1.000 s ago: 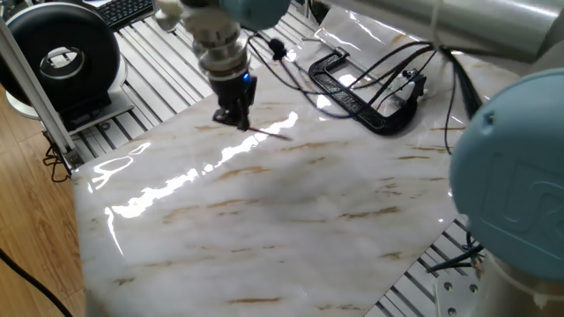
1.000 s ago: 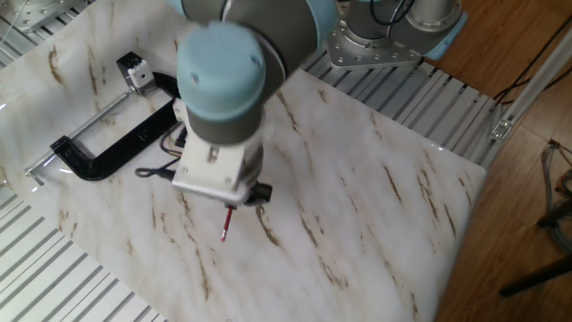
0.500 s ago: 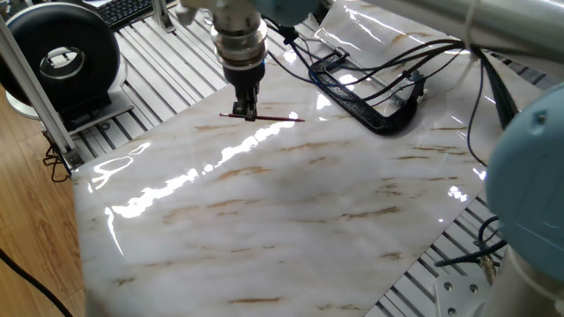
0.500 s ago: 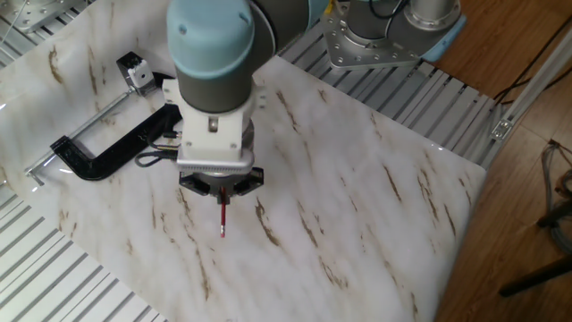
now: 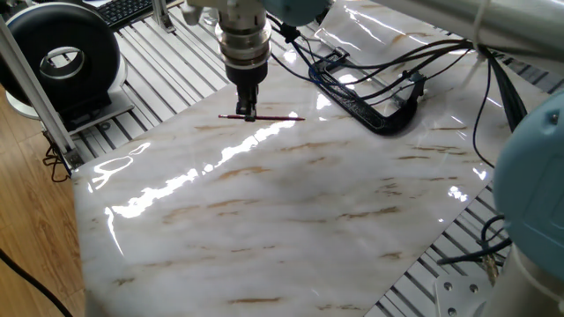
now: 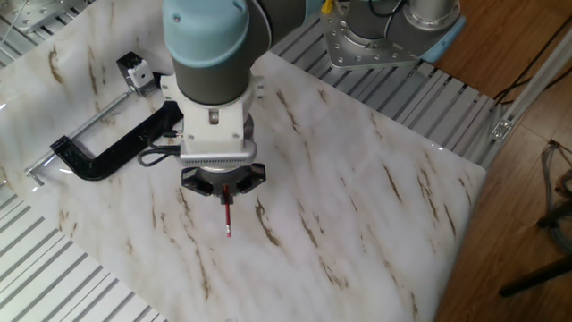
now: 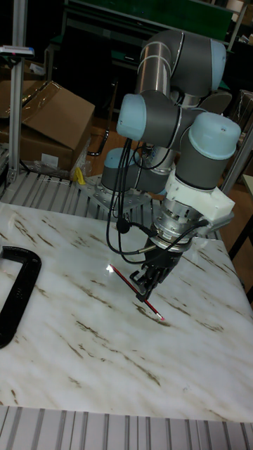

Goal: Insert the pencil into the pencil sharpener

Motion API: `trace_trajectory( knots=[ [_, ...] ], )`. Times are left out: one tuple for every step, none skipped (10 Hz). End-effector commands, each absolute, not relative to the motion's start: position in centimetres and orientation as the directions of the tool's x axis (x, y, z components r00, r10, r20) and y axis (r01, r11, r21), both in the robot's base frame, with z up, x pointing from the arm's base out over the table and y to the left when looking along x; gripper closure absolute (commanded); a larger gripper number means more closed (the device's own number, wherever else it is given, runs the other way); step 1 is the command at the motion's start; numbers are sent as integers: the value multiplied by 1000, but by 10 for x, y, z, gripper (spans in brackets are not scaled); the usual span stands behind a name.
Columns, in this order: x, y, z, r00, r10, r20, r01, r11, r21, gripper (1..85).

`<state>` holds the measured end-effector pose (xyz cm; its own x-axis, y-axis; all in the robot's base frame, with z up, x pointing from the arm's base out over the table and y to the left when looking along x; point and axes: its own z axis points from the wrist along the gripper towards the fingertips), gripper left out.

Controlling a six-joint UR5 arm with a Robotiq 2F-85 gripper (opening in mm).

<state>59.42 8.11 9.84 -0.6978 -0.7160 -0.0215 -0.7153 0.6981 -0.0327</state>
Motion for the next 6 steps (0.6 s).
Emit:
trace_trajectory(
  knots=[
    [577,76,119,-639,-769,-19,-768,639,-31,847],
    [556,66,136,-620,-784,-18,-784,620,-32,847],
    [542,54,144,-587,-809,-30,-808,588,-34,847],
    [534,43,144,-542,-838,-57,-838,544,-27,847],
    [534,28,139,-498,-865,-65,-865,500,-40,847],
    [535,16,128,-450,-889,-88,-889,455,-46,847]
  ],
)
